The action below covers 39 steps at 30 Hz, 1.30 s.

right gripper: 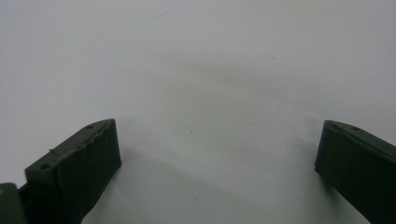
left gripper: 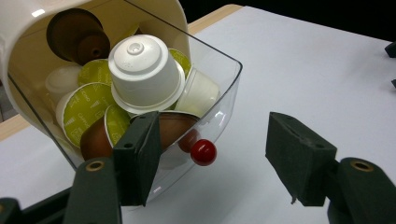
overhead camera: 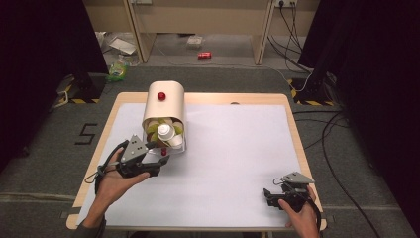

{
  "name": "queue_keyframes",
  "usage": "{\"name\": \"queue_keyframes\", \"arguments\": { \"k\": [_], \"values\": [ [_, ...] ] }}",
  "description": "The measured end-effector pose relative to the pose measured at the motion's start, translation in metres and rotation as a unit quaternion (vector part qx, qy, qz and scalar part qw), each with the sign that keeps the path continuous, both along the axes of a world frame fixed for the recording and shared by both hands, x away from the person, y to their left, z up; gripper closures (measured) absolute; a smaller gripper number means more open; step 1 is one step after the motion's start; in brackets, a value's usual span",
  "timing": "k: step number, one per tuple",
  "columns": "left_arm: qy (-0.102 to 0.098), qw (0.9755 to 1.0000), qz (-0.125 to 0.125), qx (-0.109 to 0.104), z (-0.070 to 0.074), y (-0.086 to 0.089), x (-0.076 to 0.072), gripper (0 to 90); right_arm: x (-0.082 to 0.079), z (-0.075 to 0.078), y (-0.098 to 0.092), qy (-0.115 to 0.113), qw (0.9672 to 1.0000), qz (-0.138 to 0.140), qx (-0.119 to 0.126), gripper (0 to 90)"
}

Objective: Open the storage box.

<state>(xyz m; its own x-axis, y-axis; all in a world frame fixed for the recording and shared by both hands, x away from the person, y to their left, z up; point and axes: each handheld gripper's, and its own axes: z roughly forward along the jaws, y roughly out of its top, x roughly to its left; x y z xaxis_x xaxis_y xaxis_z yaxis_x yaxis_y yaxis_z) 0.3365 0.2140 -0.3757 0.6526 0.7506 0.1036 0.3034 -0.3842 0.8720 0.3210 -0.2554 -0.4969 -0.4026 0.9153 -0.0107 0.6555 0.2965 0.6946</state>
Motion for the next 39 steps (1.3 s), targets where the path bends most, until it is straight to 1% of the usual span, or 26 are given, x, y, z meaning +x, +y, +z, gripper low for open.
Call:
{"name": "queue_keyframes", "arguments": {
  "k": [7,10,12,14,16,21,23,30,35,38,39],
  "values": [
    [0.001,1.0,0.0,-0.002,0.0,0.0,-0.002,35.4,0.0,0.0,0.0,0.0,1.0,0.0,0.0,0.4],
    [0.004,1.0,-0.002,-0.001,0.0,-0.001,-0.003,34.8,0.0,0.0,0.0,0.0,1.0,0.0,0.0,0.4],
    [0.007,1.0,-0.004,-0.004,0.0,0.0,-0.003,34.5,0.0,0.0,0.0,0.0,1.0,0.0,0.0,0.4],
    [0.008,1.0,-0.003,-0.003,0.0,0.0,-0.004,34.5,0.0,0.0,0.0,0.0,1.0,0.0,0.0,0.4],
    [0.007,1.0,-0.005,0.003,-0.001,-0.001,-0.007,34.4,0.0,0.0,0.0,0.0,1.0,0.0,0.0,0.4],
    [0.009,1.0,-0.004,0.001,-0.001,-0.001,-0.008,34.2,0.0,0.0,0.0,0.0,1.0,0.0,0.0,0.4],
    [0.012,0.9999,-0.006,0.0,-0.001,-0.001,-0.009,34.2,0.0,0.0,0.0,0.0,1.0,0.0,0.0,0.4],
    [0.019,0.9997,-0.005,-0.014,-0.001,0.001,-0.007,34.2,0.0,0.0,0.0,0.0,1.0,0.0,0.0,0.4],
    [0.019,0.9995,0.01,-0.025,-0.004,0.004,-0.001,35.2,0.0,0.0,0.0,0.0,1.0,0.0,0.0,0.4],
    [0.017,0.9993,0.017,-0.03,-0.003,0.005,0.001,34.8,0.0,0.0,0.0,0.0,1.0,0.0,0.0,0.4],
    [0.014,0.9991,0.021,-0.035,-0.002,0.006,0.003,34.6,0.0,0.0,0.0,0.0,1.0,0.0,0.0,0.4]
  ]
}}
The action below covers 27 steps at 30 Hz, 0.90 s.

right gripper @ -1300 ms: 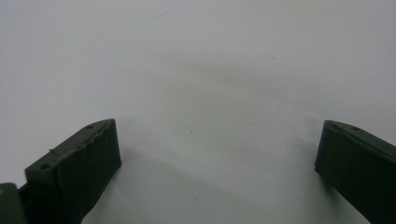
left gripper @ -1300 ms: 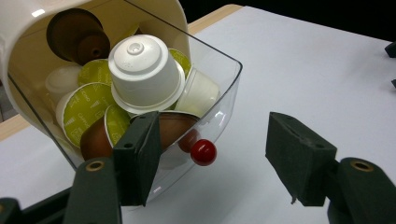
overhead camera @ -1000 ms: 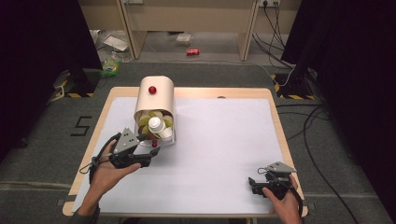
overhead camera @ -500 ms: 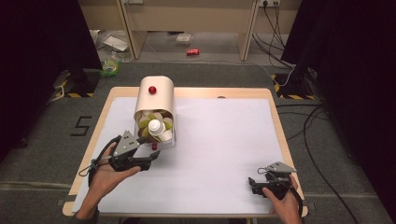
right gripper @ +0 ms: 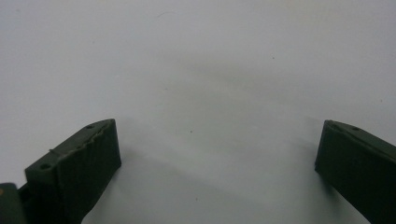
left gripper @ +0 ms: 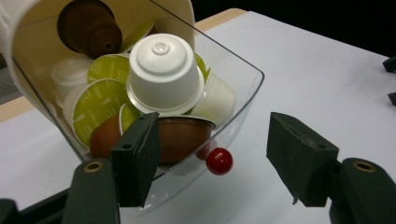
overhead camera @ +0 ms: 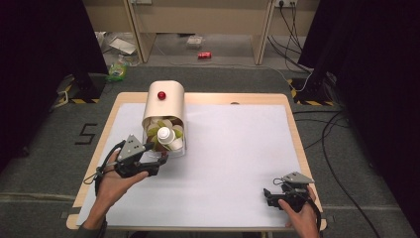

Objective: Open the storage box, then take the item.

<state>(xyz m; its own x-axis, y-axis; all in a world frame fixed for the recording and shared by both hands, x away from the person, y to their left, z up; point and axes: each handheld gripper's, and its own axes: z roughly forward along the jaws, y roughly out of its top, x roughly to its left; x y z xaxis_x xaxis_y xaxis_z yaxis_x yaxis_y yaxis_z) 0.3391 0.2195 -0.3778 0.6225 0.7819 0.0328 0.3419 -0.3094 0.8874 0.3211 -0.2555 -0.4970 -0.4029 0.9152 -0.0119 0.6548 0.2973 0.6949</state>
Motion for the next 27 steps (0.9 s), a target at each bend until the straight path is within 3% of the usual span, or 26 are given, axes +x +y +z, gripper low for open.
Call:
{"name": "queue_keyframes", "arguments": {
  "k": [8,27],
  "values": [
    [-0.009,0.9999,0.01,-0.009,0.005,0.001,0.004,33.8,0.0,0.0,0.0,0.0,1.0,0.0,0.0,0.4],
    [-0.008,0.9994,0.03,-0.015,0.011,0.0,0.023,31.0,0.0,0.0,0.0,0.0,1.0,0.0,0.001,0.4]
  ]
}}
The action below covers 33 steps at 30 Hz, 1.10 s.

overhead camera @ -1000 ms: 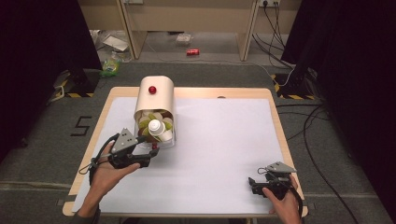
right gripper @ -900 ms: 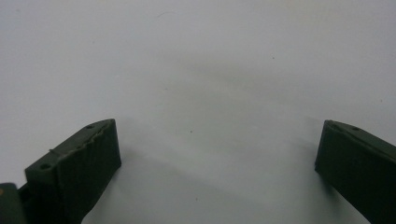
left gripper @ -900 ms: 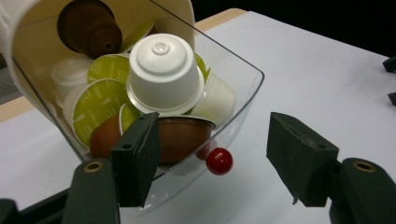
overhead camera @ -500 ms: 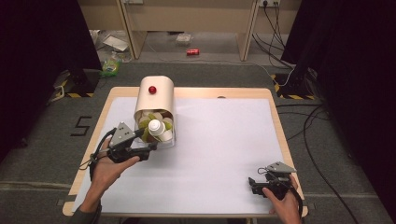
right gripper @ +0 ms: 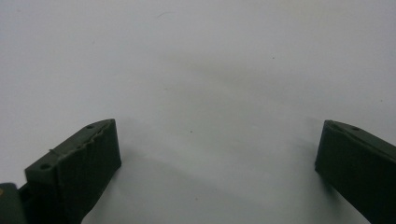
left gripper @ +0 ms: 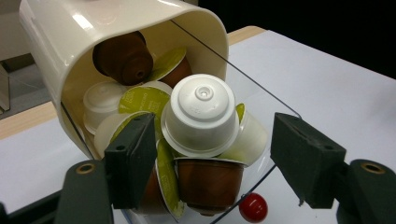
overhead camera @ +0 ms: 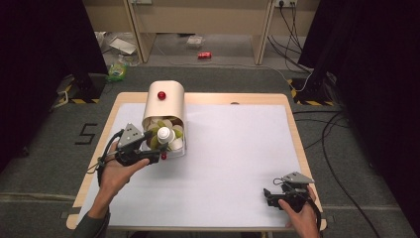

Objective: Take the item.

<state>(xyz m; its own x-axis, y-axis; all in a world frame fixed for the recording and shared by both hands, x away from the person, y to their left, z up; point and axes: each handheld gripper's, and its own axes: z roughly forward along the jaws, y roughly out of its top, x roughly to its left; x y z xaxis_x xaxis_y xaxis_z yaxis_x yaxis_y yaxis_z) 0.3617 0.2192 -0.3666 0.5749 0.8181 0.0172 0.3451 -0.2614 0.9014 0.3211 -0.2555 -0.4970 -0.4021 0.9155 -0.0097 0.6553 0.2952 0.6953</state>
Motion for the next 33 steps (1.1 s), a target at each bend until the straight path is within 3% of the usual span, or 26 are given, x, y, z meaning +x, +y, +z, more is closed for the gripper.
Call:
{"name": "queue_keyframes", "arguments": {
  "k": [20,33],
  "values": [
    [-0.007,0.9999,0.006,0.008,0.002,-0.009,0.01,32.0,0.0,0.0,0.0,0.0,1.0,0.0,0.0,0.4],
    [0.003,0.9997,0.011,0.021,-0.004,-0.015,0.02,35.7,0.0,0.0,0.0,0.0,1.0,-0.001,-0.001,0.4]
  ]
}}
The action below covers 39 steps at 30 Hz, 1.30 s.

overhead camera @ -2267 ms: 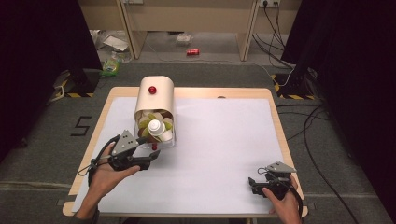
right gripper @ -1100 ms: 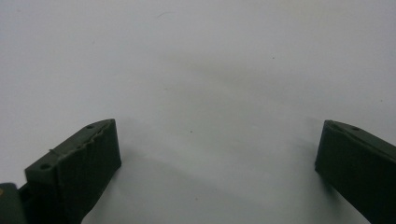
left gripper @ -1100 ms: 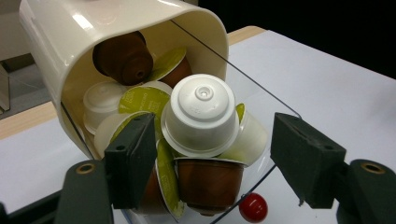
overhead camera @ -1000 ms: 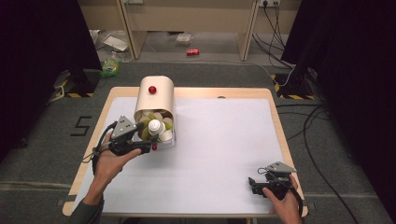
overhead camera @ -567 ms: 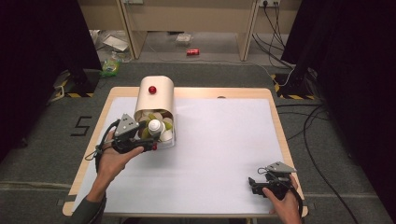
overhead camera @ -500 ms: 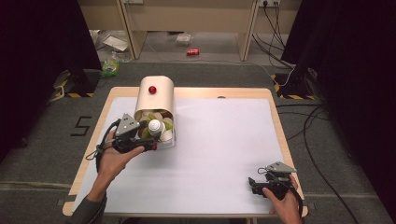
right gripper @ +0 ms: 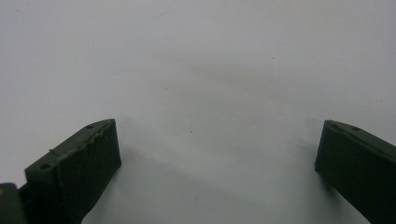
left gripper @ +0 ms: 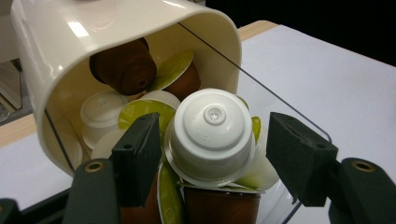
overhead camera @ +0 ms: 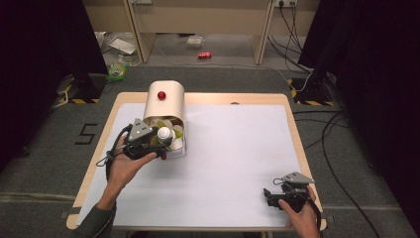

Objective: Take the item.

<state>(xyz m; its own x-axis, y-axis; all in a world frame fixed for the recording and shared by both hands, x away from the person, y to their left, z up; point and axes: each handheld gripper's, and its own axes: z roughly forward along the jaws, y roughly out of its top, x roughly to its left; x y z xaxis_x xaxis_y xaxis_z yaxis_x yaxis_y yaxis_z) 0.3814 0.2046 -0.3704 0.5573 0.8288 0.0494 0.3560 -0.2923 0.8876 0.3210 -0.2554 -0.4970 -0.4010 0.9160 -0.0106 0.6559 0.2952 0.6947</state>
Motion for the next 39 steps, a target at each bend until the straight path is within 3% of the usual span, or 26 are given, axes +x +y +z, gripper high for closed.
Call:
{"name": "queue_keyframes", "arguments": {
  "k": [9,21,39],
  "values": [
    [0.01,0.9999,-0.001,0.003,-0.006,-0.005,0.008,37.9,0.0,0.0,0.0,0.0,1.0,0.001,0.0,0.4],
    [0.006,1.0,-0.004,0.003,-0.006,-0.005,0.007,41.2,0.0,0.0,0.0,0.0,1.0,0.001,0.0,0.4],
    [-0.005,0.9999,-0.016,-0.004,0.014,0.009,-0.007,41.3,0.0,0.0,0.0,0.0,1.0,0.001,0.0,0.4]
  ]
}}
